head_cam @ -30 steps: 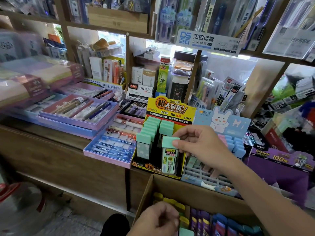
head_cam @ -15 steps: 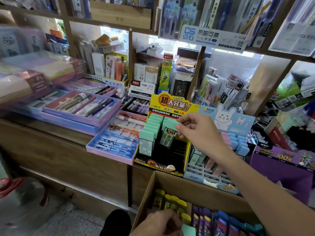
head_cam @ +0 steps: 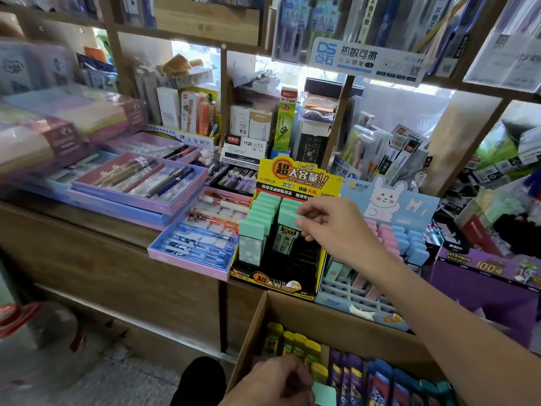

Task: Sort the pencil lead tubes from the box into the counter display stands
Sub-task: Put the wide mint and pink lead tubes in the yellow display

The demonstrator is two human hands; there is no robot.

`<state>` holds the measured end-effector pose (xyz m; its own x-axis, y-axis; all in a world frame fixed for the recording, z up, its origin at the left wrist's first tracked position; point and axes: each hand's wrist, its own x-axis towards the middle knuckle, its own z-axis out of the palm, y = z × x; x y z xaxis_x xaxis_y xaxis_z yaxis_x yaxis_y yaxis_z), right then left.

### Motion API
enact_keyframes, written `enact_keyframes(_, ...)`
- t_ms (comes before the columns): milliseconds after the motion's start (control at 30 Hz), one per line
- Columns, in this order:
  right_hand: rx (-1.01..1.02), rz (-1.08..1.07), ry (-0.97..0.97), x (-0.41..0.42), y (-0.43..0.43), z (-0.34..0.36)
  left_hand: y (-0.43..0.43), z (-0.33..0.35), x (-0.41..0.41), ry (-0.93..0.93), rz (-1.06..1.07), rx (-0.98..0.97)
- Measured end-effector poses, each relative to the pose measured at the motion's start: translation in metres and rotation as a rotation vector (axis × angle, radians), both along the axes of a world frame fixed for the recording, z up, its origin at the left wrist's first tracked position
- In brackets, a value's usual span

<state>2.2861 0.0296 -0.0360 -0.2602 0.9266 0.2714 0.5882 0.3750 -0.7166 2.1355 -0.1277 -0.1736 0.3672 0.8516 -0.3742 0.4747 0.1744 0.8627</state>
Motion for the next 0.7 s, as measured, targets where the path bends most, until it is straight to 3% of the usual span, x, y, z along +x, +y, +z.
enact_keyframes(567, 0.201, 0.010, -0.500, -0.014, -0.015, 0.014, -0.009, 0.022, 0.000, 0.096, 0.030, 0.069)
enact_keyframes(700, 0.274, 0.005, -0.343, -0.005, -0.049, 0.013, -0.012, 0.022, 0.000, 0.125, 0.041, 0.099)
